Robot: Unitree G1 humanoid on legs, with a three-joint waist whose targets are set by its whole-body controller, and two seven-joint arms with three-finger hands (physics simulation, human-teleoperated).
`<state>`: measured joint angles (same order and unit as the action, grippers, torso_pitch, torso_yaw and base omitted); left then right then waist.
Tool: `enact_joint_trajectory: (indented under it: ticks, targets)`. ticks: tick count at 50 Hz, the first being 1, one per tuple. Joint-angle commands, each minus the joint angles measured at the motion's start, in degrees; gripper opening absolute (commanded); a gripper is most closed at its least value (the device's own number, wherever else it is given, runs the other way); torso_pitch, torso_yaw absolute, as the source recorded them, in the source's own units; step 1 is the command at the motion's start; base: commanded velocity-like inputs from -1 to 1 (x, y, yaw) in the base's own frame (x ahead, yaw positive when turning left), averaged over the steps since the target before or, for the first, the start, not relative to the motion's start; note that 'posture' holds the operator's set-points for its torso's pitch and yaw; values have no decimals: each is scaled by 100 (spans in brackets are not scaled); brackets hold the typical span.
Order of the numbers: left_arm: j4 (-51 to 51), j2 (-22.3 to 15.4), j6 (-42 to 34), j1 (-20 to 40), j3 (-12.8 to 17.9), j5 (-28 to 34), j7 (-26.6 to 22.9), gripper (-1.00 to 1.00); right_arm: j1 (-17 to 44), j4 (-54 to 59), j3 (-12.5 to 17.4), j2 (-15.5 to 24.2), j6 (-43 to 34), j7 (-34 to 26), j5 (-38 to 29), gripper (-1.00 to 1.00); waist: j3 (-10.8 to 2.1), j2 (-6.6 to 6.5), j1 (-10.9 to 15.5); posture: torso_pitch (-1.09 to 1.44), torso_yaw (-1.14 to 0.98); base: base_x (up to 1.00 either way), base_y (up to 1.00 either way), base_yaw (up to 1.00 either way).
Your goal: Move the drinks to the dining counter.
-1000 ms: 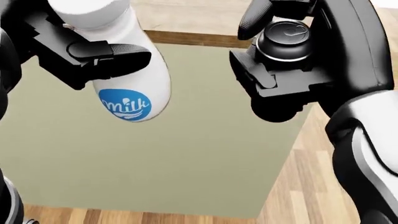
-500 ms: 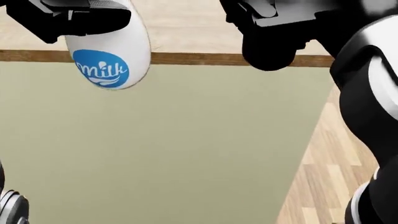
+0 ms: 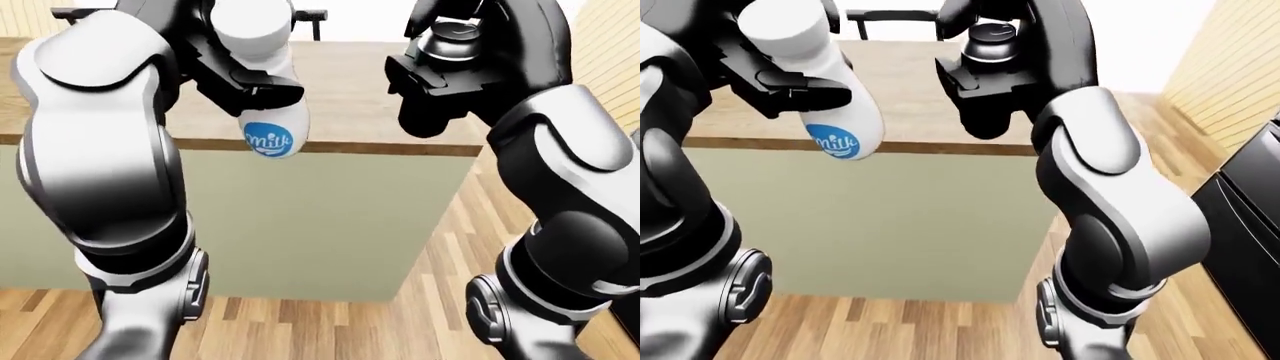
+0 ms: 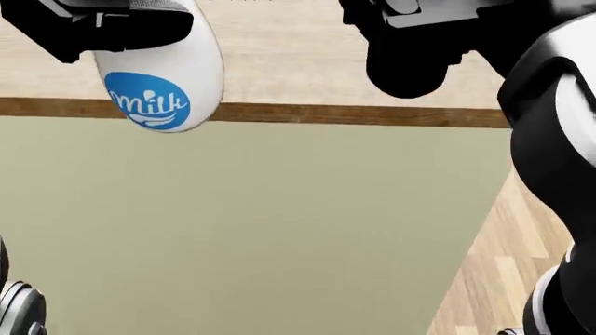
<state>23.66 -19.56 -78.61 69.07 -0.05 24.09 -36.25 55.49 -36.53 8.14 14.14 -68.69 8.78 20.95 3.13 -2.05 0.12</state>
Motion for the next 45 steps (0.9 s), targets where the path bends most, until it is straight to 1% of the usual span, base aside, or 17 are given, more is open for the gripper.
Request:
enact_joint_trajectory:
  ticks: [1, 2, 3, 4, 9, 11, 13, 19, 21, 23, 26, 27, 34, 36, 37, 42, 45]
  targets:
    - [91, -31, 156, 195, 76, 109, 58, -100, 196, -103, 54, 71, 178, 19, 8, -100, -207, -50, -10, 0, 0, 5, 0, 0]
    - [108, -30, 146, 187, 73, 118, 48, -100, 184, -109, 54, 70, 186, 22, 11, -100, -34, -94, -5, 0, 0, 5, 0, 0]
    - [114, -27, 143, 181, 74, 126, 41, -100, 178, -110, 54, 69, 192, 23, 15, -100, -173, -98, -12, 0, 0, 7, 0, 0]
    - [113, -20, 154, 170, 79, 134, 39, -100, 181, -112, 52, 72, 185, 28, 18, -100, -193, -64, -21, 0, 0, 6, 0, 0]
    - [100, -4, 156, 185, 88, 171, 12, -100, 209, -92, 48, 85, 181, 35, 37, -100, -147, 139, -1, 0, 0, 6, 0, 0]
    - [85, -6, 169, 196, 99, 179, 3, -100, 227, -84, 39, 87, 178, 37, 43, -100, -141, 272, 16, 0, 0, 6, 0, 0]
    - [92, -11, 172, 178, 103, 187, -13, -100, 241, -78, 33, 86, 176, 41, 45, -100, -200, 566, 49, 0, 0, 6, 0, 0]
    - [143, -31, 135, 167, 90, 222, -70, -100, 238, -82, 24, 79, 194, 45, 50, -100, -203, 432, 37, 0, 0, 6, 0, 0]
    - [154, -46, 103, 205, 79, 237, -98, -100, 236, -97, 38, 65, 193, 51, 63, -100, -157, 351, 41, 0, 0, 5, 0, 0]
    - [155, -68, 80, 242, 75, 251, -131, -100, 244, -103, 58, 67, 214, 56, 79, -100, 21, 331, -8, 0, 0, 0, 0, 0]
    - [131, -114, 49, 322, 92, 269, -179, -100, 285, -120, 61, 65, 202, 78, 116, -100, -64, -8, -88, 0, 0, 0, 0, 0]
    - [132, -117, 41, 331, 93, 274, -186, -100, 290, -123, 58, 65, 195, 85, 124, -100, 12, 196, -88, 0, 0, 0, 0, 0]
    - [185, -105, 35, 280, 80, 312, -216, -100, 250, -118, 6, 81, 226, 88, 130, -100, -60, 330, -3, 0, 0, 0, 0, 0]
    - [188, -92, 45, 258, 82, 323, -217, -100, 206, -110, -4, 81, 260, 75, 113, -100, -64, 348, 18, 0, 0, 2, 0, 0]
    - [196, -84, 53, 238, 81, 328, -218, -100, 186, -97, -13, 88, 287, 63, 99, -100, -209, 298, 22, 0, 0, 8, 0, 0]
    - [239, -91, 21, 225, 49, 362, -268, -100, 192, -106, -9, 65, 270, 64, 92, -100, -127, 194, 78, 0, 0, 10, 0, 0]
    - [211, -52, 74, 208, 79, 370, -249, -100, 152, -114, -15, 63, 298, 51, 76, -100, -96, 248, 92, 0, 0, 12, 0, 0]
